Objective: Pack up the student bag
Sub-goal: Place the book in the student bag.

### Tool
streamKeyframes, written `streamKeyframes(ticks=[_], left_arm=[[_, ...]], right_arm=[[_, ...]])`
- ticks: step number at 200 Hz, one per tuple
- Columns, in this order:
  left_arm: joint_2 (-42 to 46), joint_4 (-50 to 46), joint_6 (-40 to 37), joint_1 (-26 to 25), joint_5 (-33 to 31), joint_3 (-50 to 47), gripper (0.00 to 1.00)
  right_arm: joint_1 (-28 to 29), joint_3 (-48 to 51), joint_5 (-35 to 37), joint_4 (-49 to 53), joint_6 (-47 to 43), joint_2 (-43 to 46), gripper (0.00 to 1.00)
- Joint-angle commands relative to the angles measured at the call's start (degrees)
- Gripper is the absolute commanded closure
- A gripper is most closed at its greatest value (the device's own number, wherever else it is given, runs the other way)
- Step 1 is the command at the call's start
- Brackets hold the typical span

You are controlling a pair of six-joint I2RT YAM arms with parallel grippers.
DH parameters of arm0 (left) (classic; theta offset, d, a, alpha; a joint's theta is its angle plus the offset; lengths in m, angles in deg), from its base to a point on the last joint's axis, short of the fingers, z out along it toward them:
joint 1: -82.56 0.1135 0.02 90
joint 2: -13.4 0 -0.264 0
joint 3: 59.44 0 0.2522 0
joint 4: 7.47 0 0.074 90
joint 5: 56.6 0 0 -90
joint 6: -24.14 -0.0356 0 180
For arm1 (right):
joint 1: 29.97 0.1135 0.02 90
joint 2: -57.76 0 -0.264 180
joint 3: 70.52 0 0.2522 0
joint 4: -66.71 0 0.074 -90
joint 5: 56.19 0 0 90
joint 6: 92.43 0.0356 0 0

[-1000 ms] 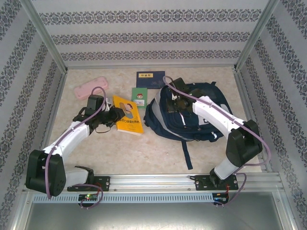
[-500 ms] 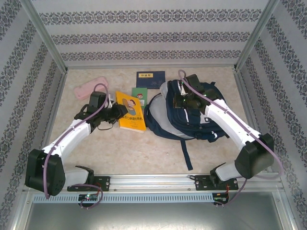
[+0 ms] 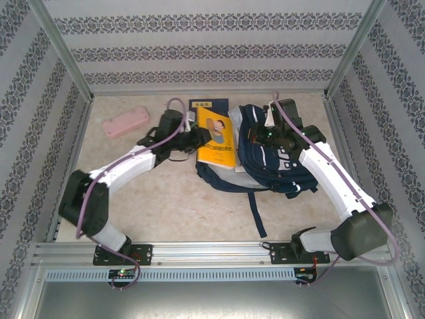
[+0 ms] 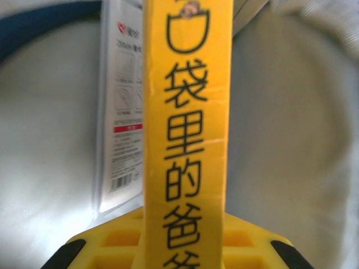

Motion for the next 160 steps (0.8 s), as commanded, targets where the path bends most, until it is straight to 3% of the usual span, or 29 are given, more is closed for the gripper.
streamKeyframes(ticks=[1, 29, 53, 93, 125, 160], left_arm=[[-5.10, 11.24, 3.14, -3.97, -0.67, 6.13, 1.00], [-13.29, 16.94, 6.57, -7.59, -2.14, 11.30, 1.00], [-19.01, 15.18, 6.27, -10.24, -4.85, 17.26, 1.00], [-28.95, 8.43, 6.61, -15.07, -10.55, 27.40, 1.00], [-36.91, -5.16, 3.10, -18.40, -12.69, 40.39, 1.00], [-35.78, -9.72, 0.40, -19.00, -13.34, 41.19, 0.42]], right_arm=[[-1.24, -0.05, -5.17, -7.38, 3.34, 4.16, 1.00], [-2.60, 0.05, -6.40, -7.26, 4.12, 5.14, 1.00], [-3.10, 0.08, -6.65, -6.72, 4.25, 5.56, 1.00], [-3.39, 0.07, -7.23, -6.89, 4.65, 5.77, 1.00], [-3.54, -0.48, -7.28, -6.63, 4.48, 5.54, 1.00], [-4.33, 0.60, -6.93, -6.43, 3.94, 6.02, 1.00]])
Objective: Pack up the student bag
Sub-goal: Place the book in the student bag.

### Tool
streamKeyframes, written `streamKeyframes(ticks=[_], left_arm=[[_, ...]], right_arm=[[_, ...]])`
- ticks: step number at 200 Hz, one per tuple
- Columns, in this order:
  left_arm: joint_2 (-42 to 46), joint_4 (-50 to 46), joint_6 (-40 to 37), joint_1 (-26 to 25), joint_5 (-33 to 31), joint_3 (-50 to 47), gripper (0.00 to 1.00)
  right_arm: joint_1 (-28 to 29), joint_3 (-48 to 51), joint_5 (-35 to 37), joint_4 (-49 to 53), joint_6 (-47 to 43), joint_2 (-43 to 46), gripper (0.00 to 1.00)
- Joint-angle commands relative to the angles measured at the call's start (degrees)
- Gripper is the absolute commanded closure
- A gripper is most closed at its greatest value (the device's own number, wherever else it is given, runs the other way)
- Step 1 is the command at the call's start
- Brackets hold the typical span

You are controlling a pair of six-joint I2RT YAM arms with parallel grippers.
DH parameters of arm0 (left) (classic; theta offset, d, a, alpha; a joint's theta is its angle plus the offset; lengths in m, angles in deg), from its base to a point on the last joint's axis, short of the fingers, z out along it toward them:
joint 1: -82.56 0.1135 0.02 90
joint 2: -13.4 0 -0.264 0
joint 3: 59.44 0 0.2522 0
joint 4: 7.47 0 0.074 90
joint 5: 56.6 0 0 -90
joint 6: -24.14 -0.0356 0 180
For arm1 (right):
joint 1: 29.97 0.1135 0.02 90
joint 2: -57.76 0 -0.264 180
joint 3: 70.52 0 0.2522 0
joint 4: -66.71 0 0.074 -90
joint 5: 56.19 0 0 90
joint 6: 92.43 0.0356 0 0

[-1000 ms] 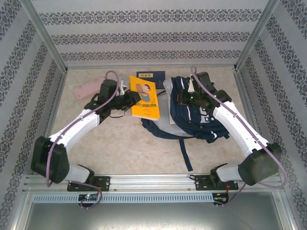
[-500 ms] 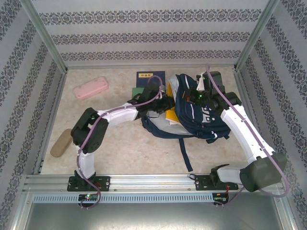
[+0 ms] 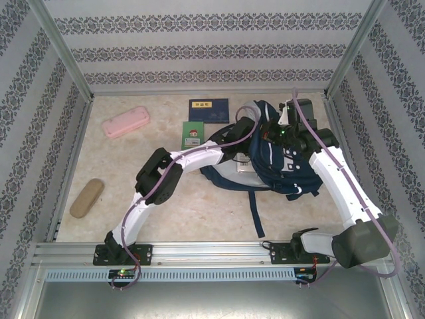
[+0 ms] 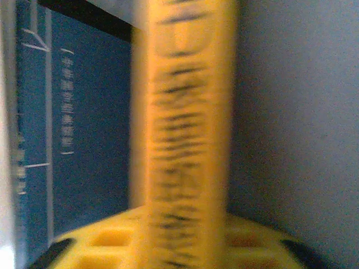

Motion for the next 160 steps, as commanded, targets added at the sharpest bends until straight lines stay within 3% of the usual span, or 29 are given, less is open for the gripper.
streamKeyframes(ticks=[1, 21, 42, 116, 160], left_arm=[[1.46, -5.92, -3.38, -3.11, -1.96, 1.10, 0.41], [4.97, -10.29, -7.12, -2.98, -4.77, 0.11, 0.23], [9.68, -14.68, -10.53, -2.20, -7.54, -2.37, 0.16], [30.88, -17.75, -16.90, 6.24, -12.01, -20.51, 0.16], [33.15, -17.53, -17.19, 15.08, -9.61, -25.98, 0.16]], right_arm=[[1.13, -0.70, -5.55, -6.24, 0.64, 2.83, 1.00], [0.68, 0.18, -5.74, -6.43, 0.48, 2.85, 1.00], [0.47, 0.75, -5.59, -6.27, -0.21, 2.84, 1.00], [0.26, 4.56, -6.19, -6.91, -2.31, 1.67, 1.00], [1.56, 7.18, -6.09, -7.22, -3.91, -0.75, 1.00]])
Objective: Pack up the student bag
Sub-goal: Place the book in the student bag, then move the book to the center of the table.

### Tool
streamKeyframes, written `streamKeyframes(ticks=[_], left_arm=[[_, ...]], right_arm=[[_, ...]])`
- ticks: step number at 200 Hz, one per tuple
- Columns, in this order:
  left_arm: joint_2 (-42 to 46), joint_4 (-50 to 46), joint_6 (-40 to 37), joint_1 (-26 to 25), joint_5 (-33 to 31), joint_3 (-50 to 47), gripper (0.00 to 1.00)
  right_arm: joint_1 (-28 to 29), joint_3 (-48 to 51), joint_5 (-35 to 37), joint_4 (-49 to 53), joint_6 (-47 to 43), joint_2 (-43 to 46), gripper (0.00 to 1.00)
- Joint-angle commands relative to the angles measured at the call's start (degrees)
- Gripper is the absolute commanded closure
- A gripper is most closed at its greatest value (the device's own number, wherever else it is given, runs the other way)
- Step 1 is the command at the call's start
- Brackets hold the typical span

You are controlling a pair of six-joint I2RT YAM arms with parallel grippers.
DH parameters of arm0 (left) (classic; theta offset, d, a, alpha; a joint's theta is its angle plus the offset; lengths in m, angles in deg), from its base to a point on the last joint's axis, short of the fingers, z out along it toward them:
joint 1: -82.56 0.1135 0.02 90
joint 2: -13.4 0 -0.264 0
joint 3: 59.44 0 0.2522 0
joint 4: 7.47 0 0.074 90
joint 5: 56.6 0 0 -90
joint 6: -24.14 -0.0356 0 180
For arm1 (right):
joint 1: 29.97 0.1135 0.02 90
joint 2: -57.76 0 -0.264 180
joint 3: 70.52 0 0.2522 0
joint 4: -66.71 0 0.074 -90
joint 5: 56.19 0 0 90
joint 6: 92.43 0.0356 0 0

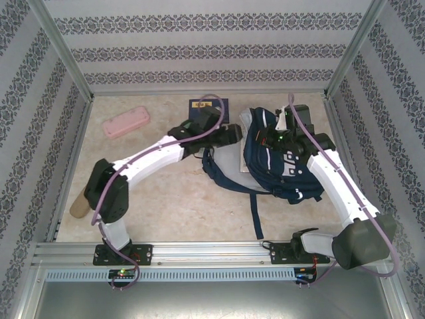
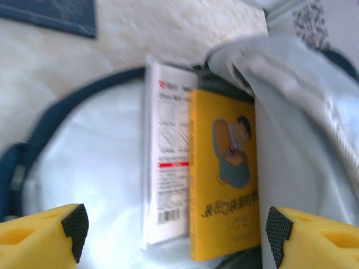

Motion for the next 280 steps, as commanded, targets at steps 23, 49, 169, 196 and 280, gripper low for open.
streamKeyframes(ticks=[23, 49, 169, 196, 280], left_arm=[[-2.11, -0.66, -4.07, 7.36, 1.46, -1.76, 0.16], [-7.65, -1.34, -5.76, 10.94, 2.32, 1.55, 0.18], [-38.76, -7.22, -6.25, 16.64, 7.58, 34.82, 0.25], [-43.34, -6.91, -6.10, 16.64, 8.54, 42.14, 0.25], [-59.75, -10.66, 2.11, 18.18, 5.43, 62.93, 0.26]], right_arm=[[2.47, 2.40, -0.26, -2.71, -3.05, -1.54, 1.00], [5.81, 1.97, 3.74, 0.00, -5.68, -4.69, 1.00], [10.17, 0.08, 6.77, 1.14, -5.70, -7.40, 1.00], [10.59, 0.37, 6.44, 0.58, -5.05, -8.05, 1.00], [13.14, -1.13, 7.34, 0.71, -3.72, -9.61, 1.00]])
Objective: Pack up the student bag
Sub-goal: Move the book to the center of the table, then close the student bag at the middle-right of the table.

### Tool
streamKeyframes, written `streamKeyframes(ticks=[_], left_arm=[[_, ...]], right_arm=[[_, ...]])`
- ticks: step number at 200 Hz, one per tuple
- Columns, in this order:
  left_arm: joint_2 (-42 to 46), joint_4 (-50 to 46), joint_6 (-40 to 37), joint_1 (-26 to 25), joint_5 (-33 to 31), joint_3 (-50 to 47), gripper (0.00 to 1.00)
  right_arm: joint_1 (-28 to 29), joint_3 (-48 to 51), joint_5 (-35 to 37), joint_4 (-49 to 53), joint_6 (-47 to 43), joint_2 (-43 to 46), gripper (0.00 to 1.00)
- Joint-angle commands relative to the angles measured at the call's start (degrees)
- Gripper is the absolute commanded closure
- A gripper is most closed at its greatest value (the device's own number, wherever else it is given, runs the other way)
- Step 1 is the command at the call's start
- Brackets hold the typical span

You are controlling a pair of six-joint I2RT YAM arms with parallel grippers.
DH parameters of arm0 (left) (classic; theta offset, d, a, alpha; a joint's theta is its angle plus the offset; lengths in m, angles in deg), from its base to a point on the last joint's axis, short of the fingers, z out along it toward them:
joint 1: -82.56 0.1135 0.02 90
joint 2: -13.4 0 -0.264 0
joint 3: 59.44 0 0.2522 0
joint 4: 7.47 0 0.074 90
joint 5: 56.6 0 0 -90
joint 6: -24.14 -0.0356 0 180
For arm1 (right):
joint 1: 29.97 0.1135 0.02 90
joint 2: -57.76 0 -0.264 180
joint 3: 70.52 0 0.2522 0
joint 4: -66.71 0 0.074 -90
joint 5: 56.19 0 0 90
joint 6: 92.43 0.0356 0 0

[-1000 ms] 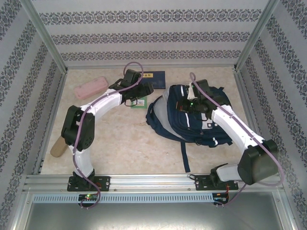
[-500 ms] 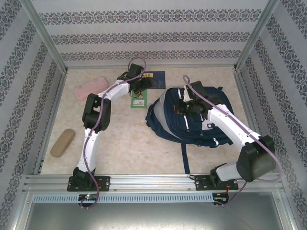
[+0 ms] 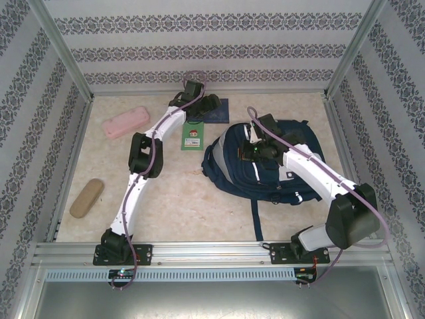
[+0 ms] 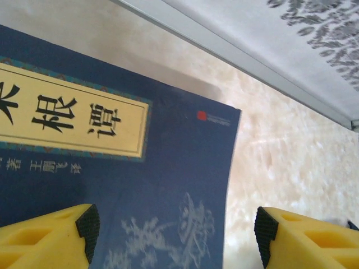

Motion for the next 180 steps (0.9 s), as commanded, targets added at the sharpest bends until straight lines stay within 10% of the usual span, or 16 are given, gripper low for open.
streamKeyframes(ticks=[1, 41, 180], left_arm=[[-2.75, -5.29, 3.45, 1.85, -1.73, 1.87, 0.26], [0.79, -14.86, -0.51, 3.45, -3.86, -3.61, 0.30], [53.86, 6.90, 4.48, 5.09, -8.73, -86.19, 0.32]], right_arm=[[1.26, -2.42, -0.56, 0.59, 0.93, -0.24, 1.00], [1.14, -2.98, -0.06, 0.92, -0.29, -1.44, 1.00], [-1.06, -11.73, 6.14, 2.45, -8.79, -18.55, 0.96]])
